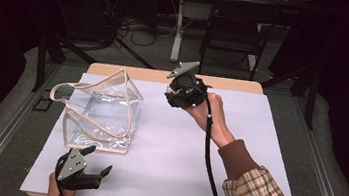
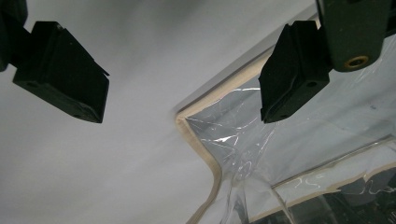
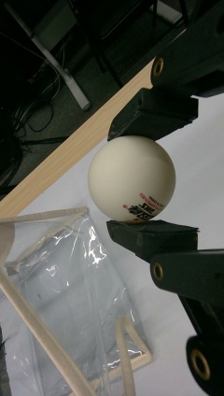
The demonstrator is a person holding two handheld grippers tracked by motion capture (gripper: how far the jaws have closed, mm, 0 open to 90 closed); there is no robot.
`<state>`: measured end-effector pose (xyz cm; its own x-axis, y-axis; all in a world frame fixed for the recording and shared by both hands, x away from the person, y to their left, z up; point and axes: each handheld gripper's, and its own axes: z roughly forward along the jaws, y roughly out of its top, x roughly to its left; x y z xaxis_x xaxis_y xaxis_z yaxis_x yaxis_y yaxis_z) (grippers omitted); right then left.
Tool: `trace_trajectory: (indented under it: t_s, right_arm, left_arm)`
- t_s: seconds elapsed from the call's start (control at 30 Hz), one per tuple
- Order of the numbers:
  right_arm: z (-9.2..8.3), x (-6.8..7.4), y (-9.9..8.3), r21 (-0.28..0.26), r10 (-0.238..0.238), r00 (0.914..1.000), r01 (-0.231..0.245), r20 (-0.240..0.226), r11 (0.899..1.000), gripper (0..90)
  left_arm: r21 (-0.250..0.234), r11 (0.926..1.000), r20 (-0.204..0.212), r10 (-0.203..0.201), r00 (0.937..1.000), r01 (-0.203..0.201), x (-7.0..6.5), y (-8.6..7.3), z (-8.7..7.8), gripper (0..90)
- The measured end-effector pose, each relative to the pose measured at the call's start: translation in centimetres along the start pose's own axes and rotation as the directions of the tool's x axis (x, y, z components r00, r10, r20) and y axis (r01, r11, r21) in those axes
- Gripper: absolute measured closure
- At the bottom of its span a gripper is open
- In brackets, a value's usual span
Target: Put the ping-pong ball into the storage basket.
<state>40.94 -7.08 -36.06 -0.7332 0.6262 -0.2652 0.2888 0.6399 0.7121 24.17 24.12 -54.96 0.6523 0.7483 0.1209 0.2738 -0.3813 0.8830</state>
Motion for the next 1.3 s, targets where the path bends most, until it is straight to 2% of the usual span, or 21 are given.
trace_trajectory:
  t_s: [1.3]
  right_arm:
    - [1.2,2.7,2.9,-0.017,-0.061,0.9970,0.060,-0.047,0.998,50.8]
  left_arm:
    - [-0.001,1.0000,0.000,-0.003,1.0000,0.003,0.0,0.0,-0.1,16.2]
